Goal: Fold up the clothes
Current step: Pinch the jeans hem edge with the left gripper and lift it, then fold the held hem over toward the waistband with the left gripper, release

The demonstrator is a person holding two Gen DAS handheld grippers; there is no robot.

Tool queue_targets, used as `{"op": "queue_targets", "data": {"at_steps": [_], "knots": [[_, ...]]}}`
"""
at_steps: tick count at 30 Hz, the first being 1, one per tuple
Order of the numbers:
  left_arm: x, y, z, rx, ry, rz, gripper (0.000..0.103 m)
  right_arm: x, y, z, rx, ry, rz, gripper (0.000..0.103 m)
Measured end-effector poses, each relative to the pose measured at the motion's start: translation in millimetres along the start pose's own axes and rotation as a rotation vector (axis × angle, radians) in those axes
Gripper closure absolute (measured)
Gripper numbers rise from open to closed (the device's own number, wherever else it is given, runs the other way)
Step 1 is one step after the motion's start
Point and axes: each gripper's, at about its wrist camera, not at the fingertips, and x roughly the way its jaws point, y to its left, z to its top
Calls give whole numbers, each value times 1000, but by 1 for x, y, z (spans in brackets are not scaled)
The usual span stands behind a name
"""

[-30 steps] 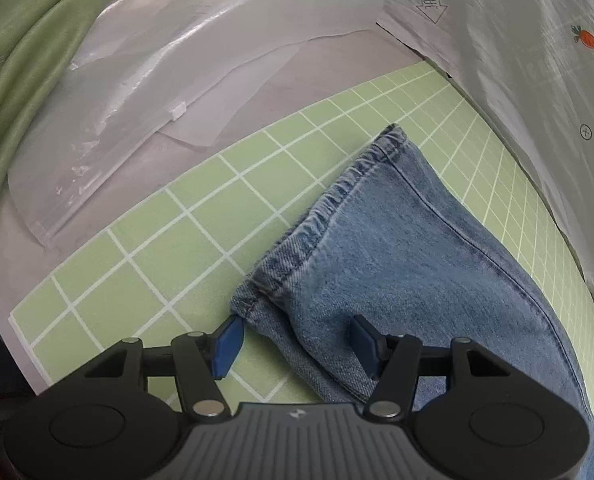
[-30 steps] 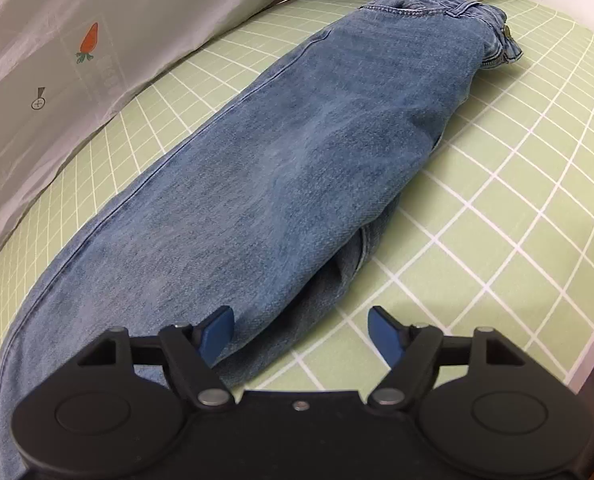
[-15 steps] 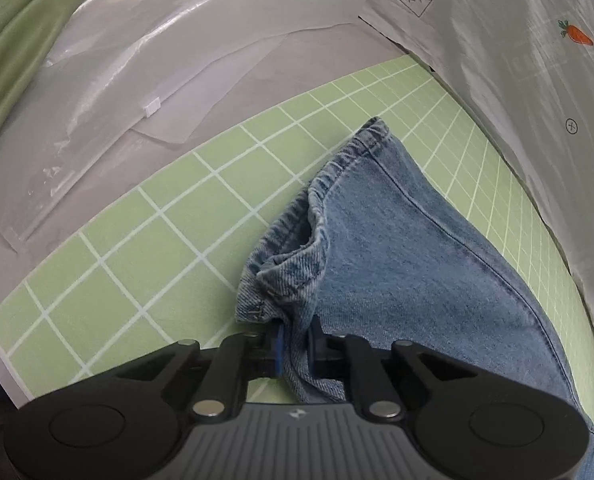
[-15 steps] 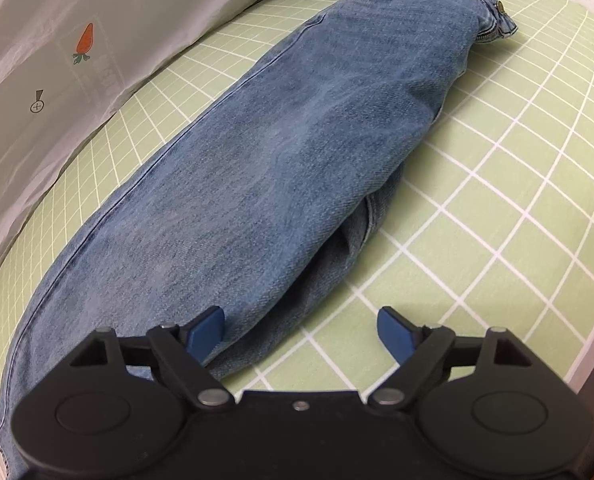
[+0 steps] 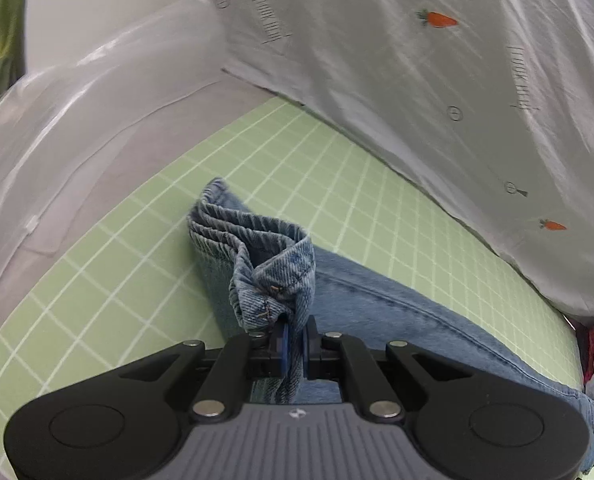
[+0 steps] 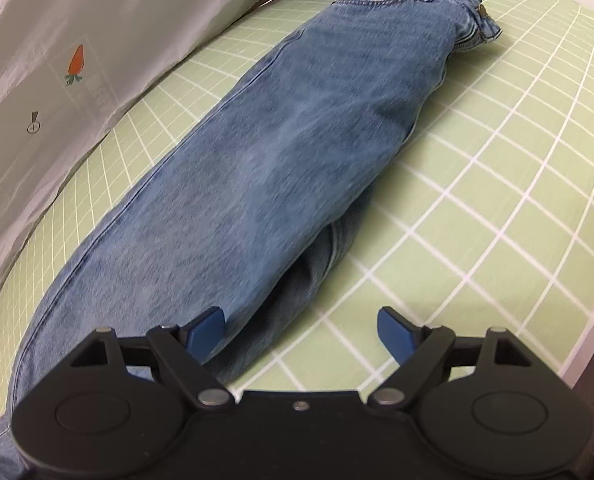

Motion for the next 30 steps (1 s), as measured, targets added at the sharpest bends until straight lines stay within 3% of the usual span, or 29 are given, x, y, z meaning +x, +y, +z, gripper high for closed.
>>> {"op": "queue_targets", "data": {"at_steps": [5, 19, 21, 27, 29, 30], "knots": [[15, -68, -8, 99, -5, -69, 97, -9, -25, 21, -13, -22, -2, 19], [82, -201, -135, 225, 223, -44, 96, -5, -126, 105, -20, -21, -14, 19], [81, -203, -138, 207, 214, -23, 95, -1, -134, 116, -33, -14, -12, 19], [77, -215, -141, 200, 169, 79, 81, 19, -146, 145, -53, 26, 10, 18], [74, -223, -141, 238, 145, 124, 57, 24, -146, 152, -65, 31, 20, 18], [75, -229, -141, 265, 141, 151, 52, 26, -145, 155, -69, 33, 23, 18]]}}
